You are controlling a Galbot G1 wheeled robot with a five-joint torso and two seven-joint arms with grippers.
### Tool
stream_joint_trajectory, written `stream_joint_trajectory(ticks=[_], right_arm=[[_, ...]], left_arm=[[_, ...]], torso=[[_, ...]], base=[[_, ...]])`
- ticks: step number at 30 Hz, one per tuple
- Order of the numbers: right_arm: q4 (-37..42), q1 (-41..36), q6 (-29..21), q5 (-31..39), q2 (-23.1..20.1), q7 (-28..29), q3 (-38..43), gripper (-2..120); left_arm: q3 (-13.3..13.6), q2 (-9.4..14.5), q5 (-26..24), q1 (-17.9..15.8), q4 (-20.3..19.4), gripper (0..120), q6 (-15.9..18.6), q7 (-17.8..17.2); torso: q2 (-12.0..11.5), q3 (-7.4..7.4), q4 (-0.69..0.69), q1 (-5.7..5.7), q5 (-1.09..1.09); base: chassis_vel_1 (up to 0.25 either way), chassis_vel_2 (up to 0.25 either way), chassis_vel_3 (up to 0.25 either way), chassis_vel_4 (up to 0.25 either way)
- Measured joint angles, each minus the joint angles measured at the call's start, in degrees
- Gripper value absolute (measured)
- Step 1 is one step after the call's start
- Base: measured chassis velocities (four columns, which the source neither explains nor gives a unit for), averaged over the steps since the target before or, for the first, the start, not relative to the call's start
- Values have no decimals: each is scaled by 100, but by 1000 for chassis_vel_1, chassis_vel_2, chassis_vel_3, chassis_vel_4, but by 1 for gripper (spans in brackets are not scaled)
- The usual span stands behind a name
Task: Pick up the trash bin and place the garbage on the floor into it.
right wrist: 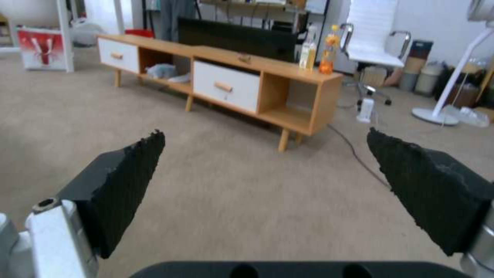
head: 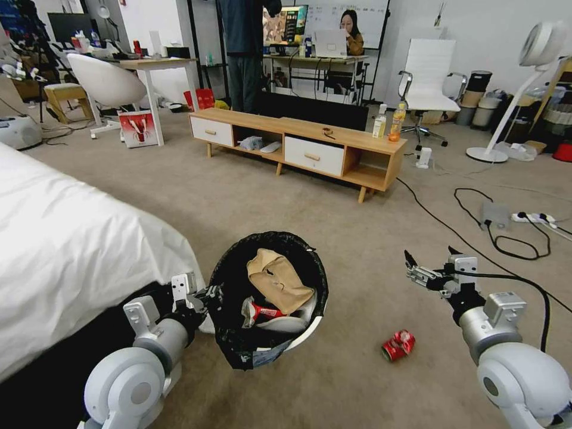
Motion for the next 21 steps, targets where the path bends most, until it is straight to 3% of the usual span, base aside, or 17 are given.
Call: stream_joint_trajectory(ticks=[6, 11, 14, 17, 19, 21], right_arm=[[-6, -19, -29, -13, 0, 106, -6, 100], [34, -30, -210, 28, -3, 268, -11, 100], [160, -29, -634, 336, -6, 669, -16, 100], [345, 0, -1346, 1148, -3, 1442, -17, 100], [598, 55, -2118, 2893, -28, 2767, 3, 100], [626, 66, -2182, 3148, -36, 2976, 5, 100]], left_arm=[[-2, -4, 4, 23, -17, 2, -4, 0], [-8, -5, 5, 38, -37, 2, -5, -1], [-13, -4, 4, 51, -51, 2, -5, -1], [-17, -4, 4, 61, -61, 2, -5, -2], [-32, 8, 2, 71, -67, 2, -5, -7], [-34, 11, 2, 73, -67, 2, -5, -7]], torso=[[-1, 3, 2, 1, 1], [-1, 0, -2, 0, 1], [-1, -1, -3, -1, 0], [0, -2, -2, -1, -1], [0, -1, -1, -1, 0], [0, -1, 0, -1, -1]], base=[[-232, 196, 177, -182], [-10, -3, 6, -14], [61, -80, -38, 63], [0, 0, 0, 0], [0, 0, 0, 0], [0, 0, 0, 0]])
